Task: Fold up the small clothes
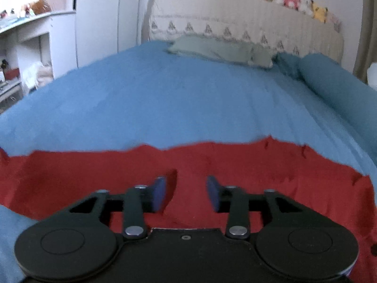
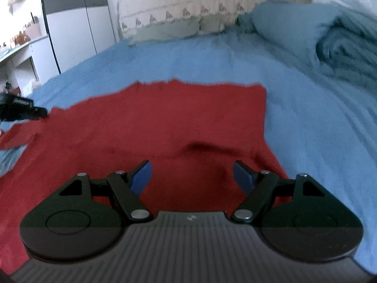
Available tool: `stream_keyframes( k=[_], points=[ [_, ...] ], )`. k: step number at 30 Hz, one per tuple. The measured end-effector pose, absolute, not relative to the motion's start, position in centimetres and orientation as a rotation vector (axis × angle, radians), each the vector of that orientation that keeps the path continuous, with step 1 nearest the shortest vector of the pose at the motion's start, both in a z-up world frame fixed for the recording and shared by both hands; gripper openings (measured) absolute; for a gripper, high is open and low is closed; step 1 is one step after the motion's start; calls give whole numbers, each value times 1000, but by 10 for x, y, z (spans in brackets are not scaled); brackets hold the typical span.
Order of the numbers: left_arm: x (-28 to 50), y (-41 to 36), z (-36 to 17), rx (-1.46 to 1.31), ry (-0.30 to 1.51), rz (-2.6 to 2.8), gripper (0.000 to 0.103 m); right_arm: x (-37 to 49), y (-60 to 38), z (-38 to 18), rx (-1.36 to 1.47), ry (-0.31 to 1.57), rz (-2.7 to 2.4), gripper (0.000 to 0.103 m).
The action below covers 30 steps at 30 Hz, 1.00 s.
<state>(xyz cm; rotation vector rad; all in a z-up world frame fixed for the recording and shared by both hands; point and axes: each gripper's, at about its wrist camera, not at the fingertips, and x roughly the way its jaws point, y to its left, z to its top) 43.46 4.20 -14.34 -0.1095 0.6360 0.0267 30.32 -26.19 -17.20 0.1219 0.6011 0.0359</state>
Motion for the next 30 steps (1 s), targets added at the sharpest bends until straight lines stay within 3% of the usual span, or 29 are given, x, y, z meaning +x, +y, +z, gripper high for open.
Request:
stream_keyframes(
  k=[5, 10, 12, 18, 30],
  points=[
    [427, 45, -136, -76, 639, -6, 51, 342, -253, -163, 110, 566, 40, 92],
    [425, 46, -147, -43, 676, -48, 52, 363, -264, -191, 73, 695, 8, 92],
    [426, 44, -153, -35, 688, -71, 54, 349, -278, -196, 83, 657, 35, 92],
    [446, 31, -159, -56, 678, -97, 67, 326, -285, -178, 76, 623, 60, 94],
    [522, 33, -195, -57, 798, 39, 67, 349, -290, -198, 139, 625, 7, 95]
  ],
)
